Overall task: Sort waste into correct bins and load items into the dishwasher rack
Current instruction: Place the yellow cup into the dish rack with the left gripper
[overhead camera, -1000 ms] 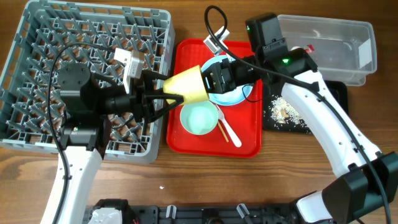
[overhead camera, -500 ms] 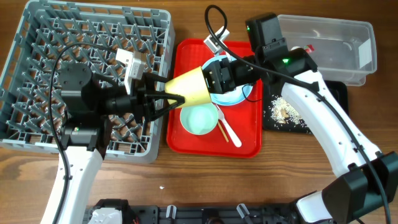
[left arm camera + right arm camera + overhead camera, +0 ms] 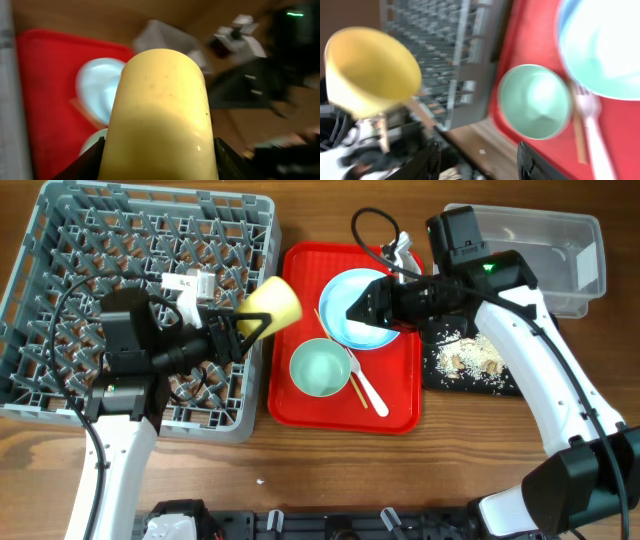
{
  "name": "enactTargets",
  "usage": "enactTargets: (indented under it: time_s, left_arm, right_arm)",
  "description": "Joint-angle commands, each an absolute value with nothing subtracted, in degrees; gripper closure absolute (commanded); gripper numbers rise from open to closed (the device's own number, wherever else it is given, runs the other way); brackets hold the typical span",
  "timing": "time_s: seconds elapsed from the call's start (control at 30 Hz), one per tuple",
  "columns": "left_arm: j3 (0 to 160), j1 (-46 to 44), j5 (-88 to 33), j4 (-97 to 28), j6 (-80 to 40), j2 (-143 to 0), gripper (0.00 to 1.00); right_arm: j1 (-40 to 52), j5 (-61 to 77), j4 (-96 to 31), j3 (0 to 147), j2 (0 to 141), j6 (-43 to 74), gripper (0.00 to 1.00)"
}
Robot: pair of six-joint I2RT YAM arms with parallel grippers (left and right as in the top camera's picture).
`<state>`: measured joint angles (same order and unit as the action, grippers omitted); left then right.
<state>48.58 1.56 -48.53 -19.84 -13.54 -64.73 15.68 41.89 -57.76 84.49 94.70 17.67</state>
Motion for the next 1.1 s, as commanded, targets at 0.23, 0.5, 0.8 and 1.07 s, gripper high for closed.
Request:
enactTargets:
  time_s: [0.23, 0.5, 0.8, 1.07]
  left_arm:
    - [63.9, 3.6, -10.7, -47.7, -11.2, -61.9, 0.96]
    - [66.4, 13.5, -6.3, -55.0, -11.3, -64.6, 0.96]
    - [66.4, 13.7, -2.8, -55.0, -10.7, -74.5, 0.96]
    - [66.4, 13.7, -0.1, -58.4, -10.7, -76.8, 0.96]
  right_arm:
    - [11.5, 12.8, -72.2, 86.3, 85.6, 9.9, 0.5]
    - [2.0, 7.2, -75.5, 86.0, 81.6, 7.9, 0.36]
    - [1.1, 7.2, -75.5, 85.4, 82.0, 7.4, 0.3]
    - [1.1, 7.2, -75.5, 85.4, 82.0, 7.5, 0.3]
